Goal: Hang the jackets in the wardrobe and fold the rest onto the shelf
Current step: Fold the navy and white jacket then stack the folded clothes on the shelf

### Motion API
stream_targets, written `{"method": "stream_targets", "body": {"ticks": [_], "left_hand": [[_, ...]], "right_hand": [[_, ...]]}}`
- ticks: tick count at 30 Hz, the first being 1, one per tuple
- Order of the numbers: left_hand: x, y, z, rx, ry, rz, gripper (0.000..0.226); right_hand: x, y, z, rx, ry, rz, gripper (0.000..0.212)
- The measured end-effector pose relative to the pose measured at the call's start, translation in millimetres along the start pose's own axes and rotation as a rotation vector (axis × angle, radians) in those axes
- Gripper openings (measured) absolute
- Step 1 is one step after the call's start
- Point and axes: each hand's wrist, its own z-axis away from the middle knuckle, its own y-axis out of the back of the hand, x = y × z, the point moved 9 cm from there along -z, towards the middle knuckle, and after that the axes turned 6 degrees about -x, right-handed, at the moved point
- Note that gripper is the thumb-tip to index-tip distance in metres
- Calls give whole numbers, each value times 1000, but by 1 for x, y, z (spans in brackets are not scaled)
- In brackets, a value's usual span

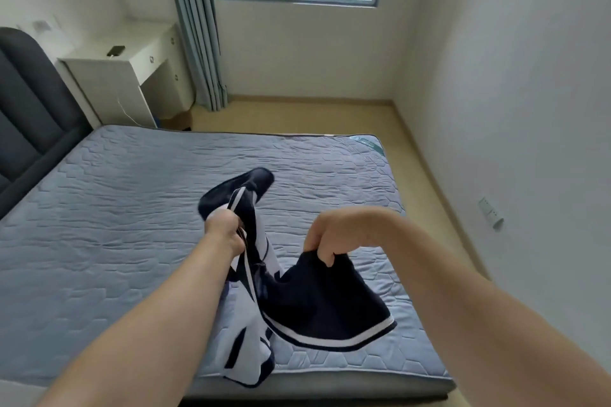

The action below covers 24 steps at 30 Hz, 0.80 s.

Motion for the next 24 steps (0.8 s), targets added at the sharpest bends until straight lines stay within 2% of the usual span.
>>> {"method": "stream_targets", "body": {"ticks": [2, 6, 8, 10, 11, 13, 15, 16, 18, 19, 22, 24], "left_hand": [[16, -18, 9, -122, -52, -6, 35], [60, -68, 61, -445, -238, -194, 42], [75, -90, 92, -586, -271, -257, 45], [84, -104, 118, -706, -244, -274, 41], [87, -110, 129, -771, -212, -279, 37], [97, -117, 150, -878, -194, -334, 28], [110, -118, 163, -921, -272, -435, 23], [117, -117, 165, -926, -325, -487, 23], [128, -110, 164, -887, -432, -602, 30], [133, -104, 161, -843, -485, -674, 35], [133, -93, 152, -728, -604, -877, 42], [124, -97, 153, -725, -661, -977, 40]], "right_hand": [[4, -5, -7, 4, -16, -62, 42], [28, 9, -34, 190, -94, -192, 30], [44, 13, -45, 258, -204, -127, 39], [57, 15, -51, 374, -289, -169, 55], [60, 16, -56, 433, -272, -250, 60], [49, 21, -57, 540, -67, -594, 55], [45, 34, -52, 692, 67, -787, 47], [42, 38, -49, 705, 81, -753, 42], [41, 41, -47, 715, 37, -526, 15], [38, 40, -43, 727, 45, -486, 7], [44, 41, -38, 802, 64, -598, 16], [41, 42, -35, 848, 66, -562, 19]]}}
